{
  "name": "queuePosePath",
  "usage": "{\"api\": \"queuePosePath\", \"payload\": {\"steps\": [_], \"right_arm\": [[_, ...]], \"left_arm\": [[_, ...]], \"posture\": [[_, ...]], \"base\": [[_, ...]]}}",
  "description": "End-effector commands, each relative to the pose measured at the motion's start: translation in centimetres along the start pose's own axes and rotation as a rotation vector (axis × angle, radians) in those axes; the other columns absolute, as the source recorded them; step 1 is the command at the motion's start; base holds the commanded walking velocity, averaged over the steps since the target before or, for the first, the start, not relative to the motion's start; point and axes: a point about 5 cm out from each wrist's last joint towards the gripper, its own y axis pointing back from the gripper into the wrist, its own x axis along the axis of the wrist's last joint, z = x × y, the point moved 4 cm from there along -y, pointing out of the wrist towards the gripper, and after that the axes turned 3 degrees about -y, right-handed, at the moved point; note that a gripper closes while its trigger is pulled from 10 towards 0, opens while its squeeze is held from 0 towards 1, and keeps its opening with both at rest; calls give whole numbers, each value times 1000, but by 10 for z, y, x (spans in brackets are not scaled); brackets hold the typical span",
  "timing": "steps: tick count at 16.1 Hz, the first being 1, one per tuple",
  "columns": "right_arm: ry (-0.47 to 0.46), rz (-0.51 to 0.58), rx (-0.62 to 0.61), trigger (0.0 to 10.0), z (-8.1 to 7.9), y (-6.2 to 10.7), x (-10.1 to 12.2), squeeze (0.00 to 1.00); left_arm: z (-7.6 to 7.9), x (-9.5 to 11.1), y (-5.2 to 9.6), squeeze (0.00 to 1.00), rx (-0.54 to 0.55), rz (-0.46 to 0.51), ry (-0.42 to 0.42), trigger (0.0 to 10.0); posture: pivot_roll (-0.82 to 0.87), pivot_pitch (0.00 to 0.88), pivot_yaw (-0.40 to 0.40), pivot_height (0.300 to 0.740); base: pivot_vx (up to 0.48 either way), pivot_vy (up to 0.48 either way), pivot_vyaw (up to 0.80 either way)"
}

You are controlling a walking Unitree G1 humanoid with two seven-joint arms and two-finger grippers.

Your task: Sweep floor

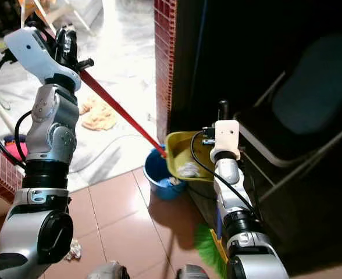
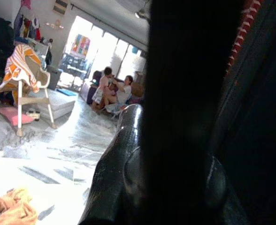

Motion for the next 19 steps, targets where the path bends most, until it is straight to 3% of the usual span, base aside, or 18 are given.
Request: {"api": "queuePosePath", "payload": {"steps": [1, 5, 14, 16, 19], "right_arm": [[-5, 50, 30, 10000, -11, -4, 15, 0], [-3, 52, 39, 10000, -13, -4, 16, 0], [-3, 52, 39, 10000, -13, -3, 16, 0], [-7, 52, 35, 10000, -13, -3, 15, 0], [-8, 50, 33, 10000, -13, -3, 15, 0]], "left_arm": [[-5, 29, -5, 0, 15, 112, -34, 10000], [-3, 29, -4, 0, 14, 142, -120, 10000], [19, 18, 5, 0, -9, 181, -238, 10000], [30, 18, 8, 0, -69, 193, -224, 10000], [33, 18, 9, 0, -85, 197, -229, 10000]], "posture": [[-29, 10, -11, 740], [-29, 10, -11, 740], [-31, 11, -15, 740], [-30, 13, -9, 740], [-30, 13, -9, 740]], "base": [[0, 442, 0], [0, 441, 0], [0, 0, 0], [0, 0, 0], [0, 0, -173]]}}
